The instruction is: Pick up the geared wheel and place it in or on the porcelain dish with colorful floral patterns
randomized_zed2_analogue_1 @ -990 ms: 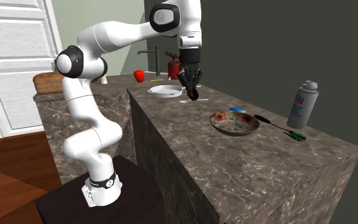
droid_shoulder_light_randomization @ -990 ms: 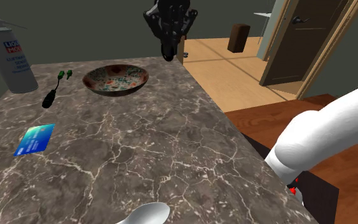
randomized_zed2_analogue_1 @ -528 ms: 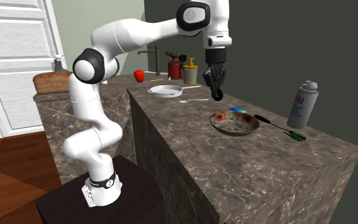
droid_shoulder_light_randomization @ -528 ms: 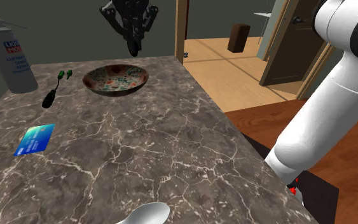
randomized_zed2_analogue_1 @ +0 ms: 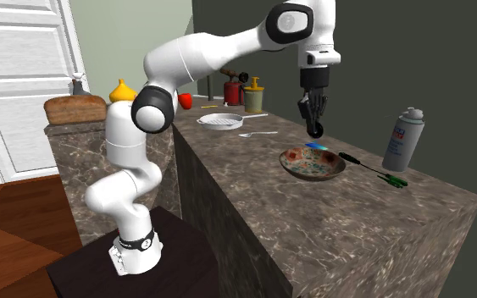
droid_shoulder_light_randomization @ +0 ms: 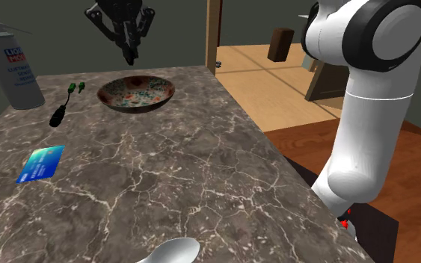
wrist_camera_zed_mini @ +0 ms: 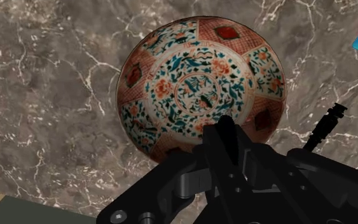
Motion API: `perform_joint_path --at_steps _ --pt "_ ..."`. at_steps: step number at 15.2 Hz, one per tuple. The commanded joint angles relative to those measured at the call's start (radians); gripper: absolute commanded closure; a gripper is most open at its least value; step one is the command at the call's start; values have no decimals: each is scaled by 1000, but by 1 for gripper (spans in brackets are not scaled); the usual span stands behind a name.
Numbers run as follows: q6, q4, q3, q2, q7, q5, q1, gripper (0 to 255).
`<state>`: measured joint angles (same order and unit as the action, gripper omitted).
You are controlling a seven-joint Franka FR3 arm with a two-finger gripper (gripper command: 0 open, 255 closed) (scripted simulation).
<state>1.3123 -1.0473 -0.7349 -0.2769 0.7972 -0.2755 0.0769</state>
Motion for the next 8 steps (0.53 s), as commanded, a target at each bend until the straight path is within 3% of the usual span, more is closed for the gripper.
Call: perform_joint_path --at_steps 1,8 --pt "40 -52 0 16 -1 14 -17 255" --pt "175 -249 5 96 -16 76 -80 255"
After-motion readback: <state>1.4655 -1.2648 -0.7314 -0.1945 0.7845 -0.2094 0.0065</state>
